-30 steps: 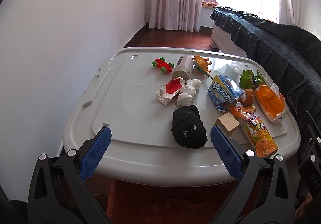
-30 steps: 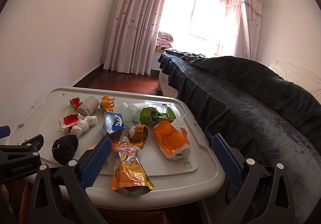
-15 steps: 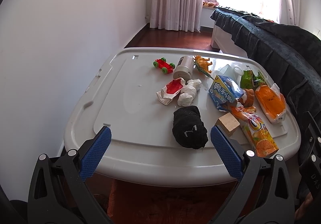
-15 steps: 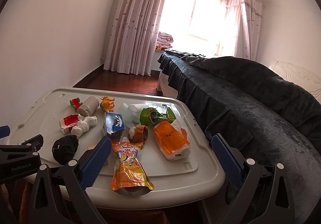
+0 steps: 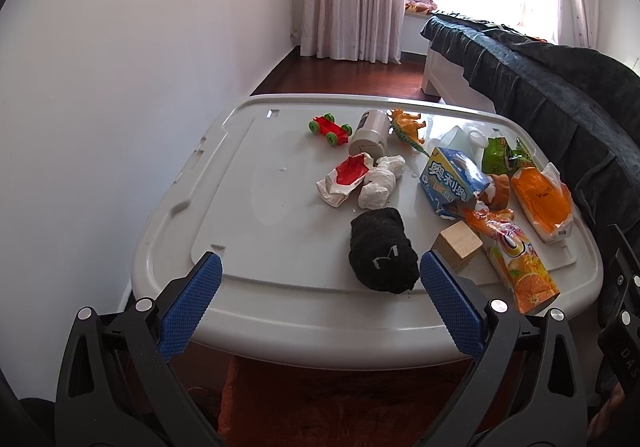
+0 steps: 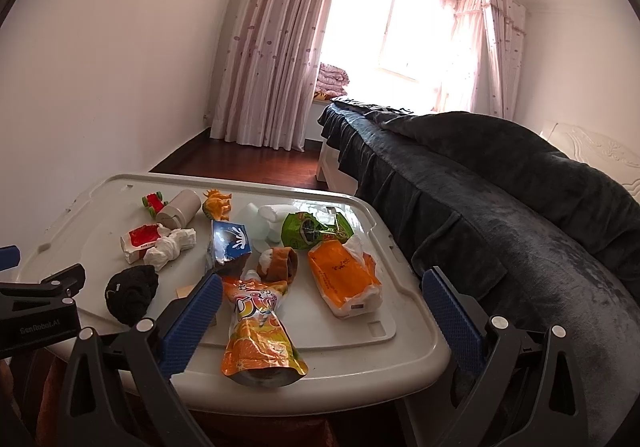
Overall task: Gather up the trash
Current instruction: 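Grasp the orange juice pouch with the right tool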
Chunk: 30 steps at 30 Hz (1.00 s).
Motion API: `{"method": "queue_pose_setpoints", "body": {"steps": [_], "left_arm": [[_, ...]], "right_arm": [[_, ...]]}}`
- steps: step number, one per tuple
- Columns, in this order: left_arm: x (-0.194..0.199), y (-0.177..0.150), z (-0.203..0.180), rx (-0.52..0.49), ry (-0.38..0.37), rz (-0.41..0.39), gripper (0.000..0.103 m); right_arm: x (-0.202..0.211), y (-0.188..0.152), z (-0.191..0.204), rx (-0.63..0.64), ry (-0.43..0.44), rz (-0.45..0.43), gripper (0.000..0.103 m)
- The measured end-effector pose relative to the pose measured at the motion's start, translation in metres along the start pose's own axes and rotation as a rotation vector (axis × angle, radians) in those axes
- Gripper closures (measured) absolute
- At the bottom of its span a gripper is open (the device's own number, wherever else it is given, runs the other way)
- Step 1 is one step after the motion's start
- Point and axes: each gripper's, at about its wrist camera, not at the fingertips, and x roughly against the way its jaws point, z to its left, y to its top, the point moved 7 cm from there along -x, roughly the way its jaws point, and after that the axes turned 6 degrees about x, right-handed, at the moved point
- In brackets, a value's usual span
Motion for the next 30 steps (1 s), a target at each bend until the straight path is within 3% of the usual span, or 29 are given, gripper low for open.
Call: {"method": "queue_pose_setpoints", "body": {"steps": [4,13,23,26,27,28,30], "left_arm": [[-0.002,-0.008,0.008,-0.005,0.014,0.000,0.006],[-0.007,-0.014,0.013,0.001,-0.002,0.015,0.006],[-0.009,-0.021,0.004,-0.030,-0.021,0.024,0.006],[-0.010,-0.022,0.004,-0.030,-0.019,0.028,0.006],[-0.010,-0.022,0.005,-0.029,-0.017,0.029,0.006],[-0.011,-0.022,0.006,-0.028,-0.016,0.031,0.006],[-0.014,-0.023,0.007,-0.024,-0.015,0.039,0.006]], "right_arm": [[-0.008,-0.014,0.002,0.007,0.007,0.046,0.005],[-0.028,-0.024,0.027,0.092,0.044,0.049,0.005],[-0.090,-0.042,0.051,0.128,0.074,0.157,0.005],[-0.105,-0.051,0.056,0.133,0.117,0.200,0.023],[-0.110,-0.055,0.058,0.128,0.146,0.227,0.043],[-0.114,-0.059,0.057,0.120,0.153,0.251,0.051],[-0.113,-0.060,0.055,0.107,0.146,0.246,0.053]]}}
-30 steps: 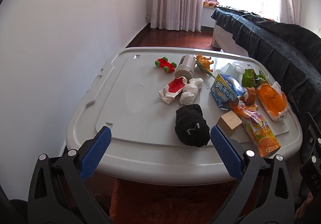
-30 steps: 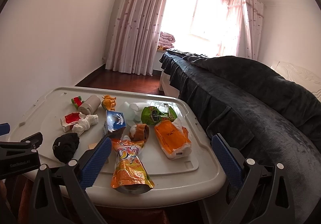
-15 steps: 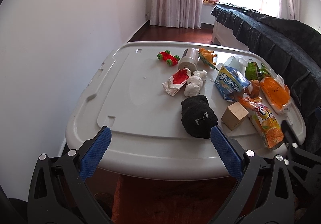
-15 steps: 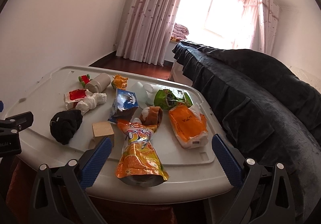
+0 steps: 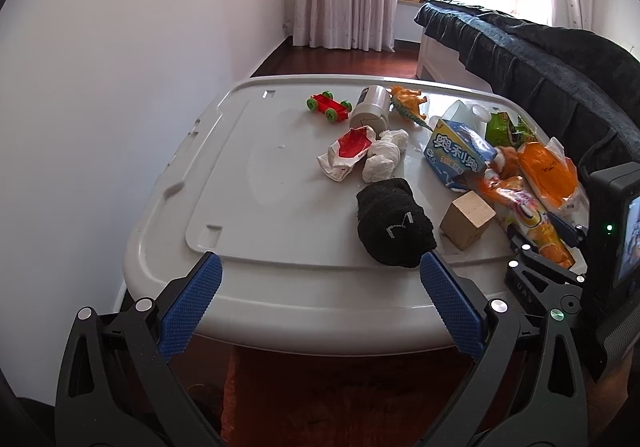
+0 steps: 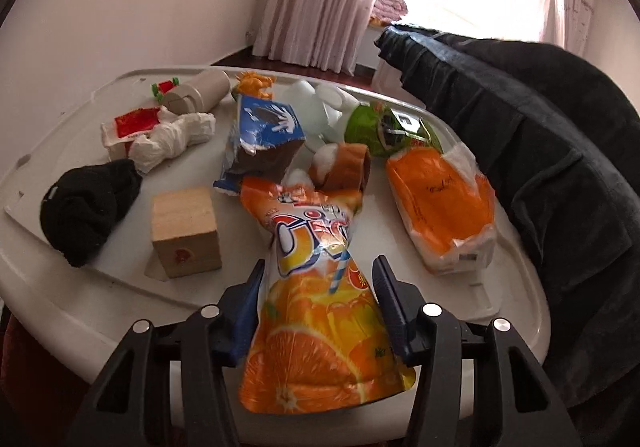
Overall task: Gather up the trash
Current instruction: 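Grasp the orange juice pouch with the right tool, then grasp the black sock with the left tool while the right tool lifts the pouch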
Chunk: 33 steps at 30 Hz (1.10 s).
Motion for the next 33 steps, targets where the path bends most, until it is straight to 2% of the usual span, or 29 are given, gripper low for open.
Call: {"method": "queue_pose_setpoints", "body": {"steps": [5,10,18,23,24,25,26,27,28,33], "left_arm": [[-0.007,-0.002,-0.004,0.003,-0.028,0.022,0.006],[-0.014,0.003,-0.021,0.001,-0.076,0.038,0.006],[-0.050,0.009,-0.043,-0.034,-0.038,0.057,0.006],[-0.071,0.012,-0.049,-0.041,-0.001,0.055,0.007],[-0.075,0.012,-0.050,-0.044,0.006,0.051,0.009],[-0.077,0.013,-0.050,-0.048,0.009,0.051,0.016],[-0.081,0.013,-0.051,-0.053,0.014,0.055,0.025],[-0.086,0.011,-0.051,-0.053,0.004,0.077,0.046],[-0.091,0.009,-0.050,-0.034,-0.014,0.103,0.053],[-0.087,0.006,-0.042,-0.017,0.023,0.085,0.055]], "right_arm": [[0.014,0.003,-0.009,-0.033,0.007,-0.032,0.055],[0.045,0.015,-0.019,-0.049,0.013,-0.103,0.055],[0.086,0.035,-0.023,-0.029,0.026,-0.214,0.055],[0.095,0.041,-0.029,-0.036,0.028,-0.242,0.055],[0.096,0.041,-0.030,-0.038,0.028,-0.244,0.055],[0.096,0.041,-0.031,-0.041,0.027,-0.246,0.055],[0.096,0.042,-0.032,-0.042,0.029,-0.246,0.055],[0.096,0.042,-0.032,-0.043,0.030,-0.245,0.055],[0.096,0.041,-0.032,-0.043,0.029,-0.245,0.055],[0.099,0.042,-0.036,-0.054,0.026,-0.256,0.055]]}}
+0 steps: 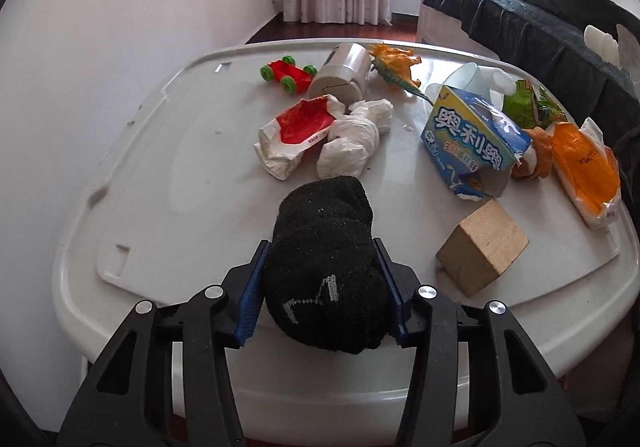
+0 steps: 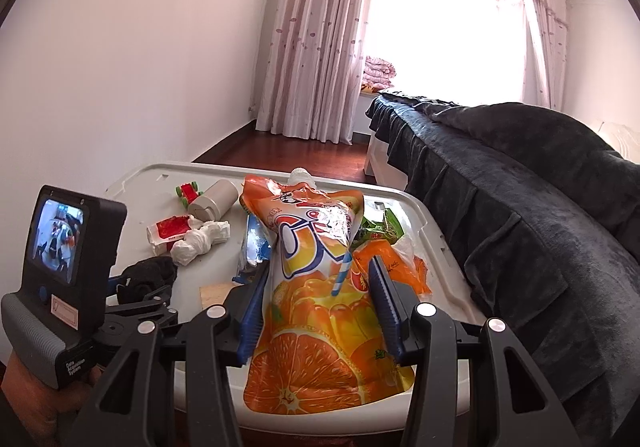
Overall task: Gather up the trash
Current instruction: 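Grasp the black sock with the left tool while the right tool lifts the pouch, then drop the sock and pouch into the orange bin, opening both tools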
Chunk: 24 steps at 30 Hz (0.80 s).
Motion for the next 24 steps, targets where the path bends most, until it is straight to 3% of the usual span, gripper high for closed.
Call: {"method": "queue_pose_setpoints", "body": {"steps": [14,19,24], "left_arm": [[0.059,-0.011,0.030,0.030,-0.015,-0.019,0.055],[0.094,-0.027,0.036,-0.009,-0.048,-0.008,0.055],[0.123,-0.069,0.041,-0.071,-0.092,0.062,0.055]], "right_arm": [[0.037,0.010,0.016,0.010,0.061,-0.031,0.055],[0.068,-0.003,0.028,-0.021,0.153,0.041,0.055],[0.097,-0.049,0.041,0.007,0.204,0.172,0.055]]}}
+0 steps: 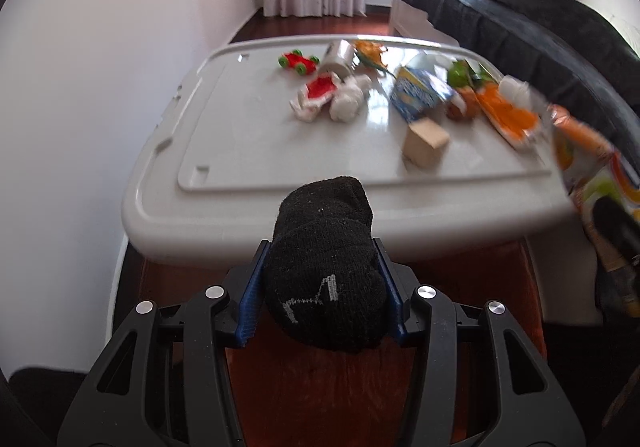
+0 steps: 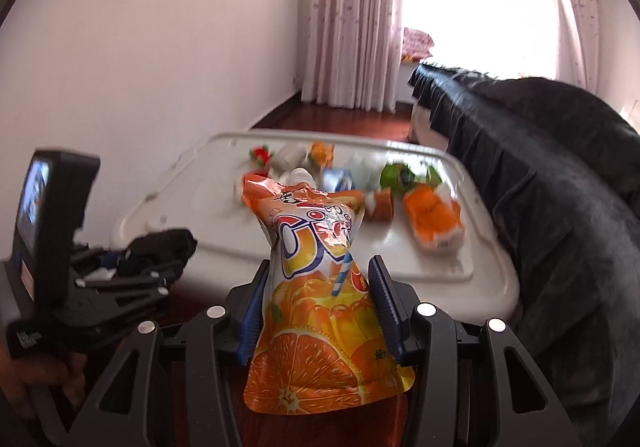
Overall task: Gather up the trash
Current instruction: 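Drop the sock and pouch into the orange bin, opening both tools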
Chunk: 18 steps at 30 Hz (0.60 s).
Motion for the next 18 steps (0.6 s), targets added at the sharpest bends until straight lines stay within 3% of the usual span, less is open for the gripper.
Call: {"method": "queue_pose_setpoints", "body": {"steps": [6,10,11,13,15,18], "left_arm": [[0.000,-0.051,-0.006,-0.033,-0.041,0.118,0.055],[-0.008,-0.079,-0.010,-0.029,-0.072,0.214,0.052],[-0.009,-0.083,-0.009,-0.015,-0.077,0.233,0.049],[-0.007,-0.086,-0.009,-0.013,-0.062,0.237,0.026],[-0.001,-0.079,-0.007,-0.024,-0.013,0.200,0.021],[0.007,-0.064,-0.009,-0.035,-0.019,0.138,0.016]], "right_arm": [[-0.004,-0.065,0.016,-0.048,0.068,0.190,0.055],[-0.015,-0.085,0.021,-0.043,0.072,0.267,0.053],[-0.016,-0.086,0.021,-0.047,0.066,0.276,0.051],[-0.015,-0.084,0.015,-0.053,0.026,0.262,0.030],[-0.011,-0.079,0.007,-0.063,-0.002,0.229,0.024],[-0.004,-0.071,-0.003,-0.082,-0.025,0.182,0.019]]}}
